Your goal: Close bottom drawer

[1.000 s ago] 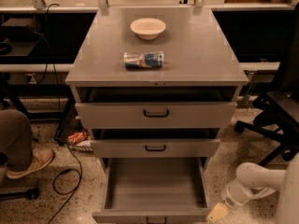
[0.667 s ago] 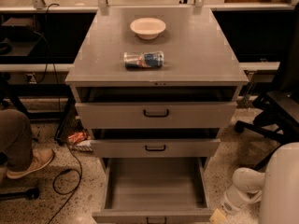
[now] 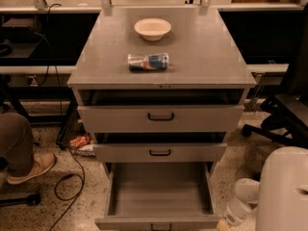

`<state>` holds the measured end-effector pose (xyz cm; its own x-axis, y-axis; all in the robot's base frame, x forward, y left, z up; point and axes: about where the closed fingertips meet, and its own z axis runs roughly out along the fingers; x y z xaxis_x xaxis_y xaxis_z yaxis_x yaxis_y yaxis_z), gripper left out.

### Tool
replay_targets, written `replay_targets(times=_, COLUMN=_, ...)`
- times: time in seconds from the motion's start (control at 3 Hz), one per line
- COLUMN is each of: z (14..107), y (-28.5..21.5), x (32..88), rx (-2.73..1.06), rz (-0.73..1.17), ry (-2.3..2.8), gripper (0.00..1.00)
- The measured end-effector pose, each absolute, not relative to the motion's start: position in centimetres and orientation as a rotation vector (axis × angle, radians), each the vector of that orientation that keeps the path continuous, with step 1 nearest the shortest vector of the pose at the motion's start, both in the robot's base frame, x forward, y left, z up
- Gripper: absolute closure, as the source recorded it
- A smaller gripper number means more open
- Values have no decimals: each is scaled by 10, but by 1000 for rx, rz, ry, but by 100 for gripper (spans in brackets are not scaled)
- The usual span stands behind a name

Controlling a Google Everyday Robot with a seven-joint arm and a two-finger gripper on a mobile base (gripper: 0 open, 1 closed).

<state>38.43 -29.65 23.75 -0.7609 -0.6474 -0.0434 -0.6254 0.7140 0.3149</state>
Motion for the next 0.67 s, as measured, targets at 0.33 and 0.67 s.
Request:
replay_targets(times=0.33, z=214, y=-285, x=383, rx=1092, rz=-531, ry=-2846, gripper=100)
replay_targets(times=0.67, z=209, y=-285, x=382, rx=1096, rz=-549, ry=-2836, gripper=100)
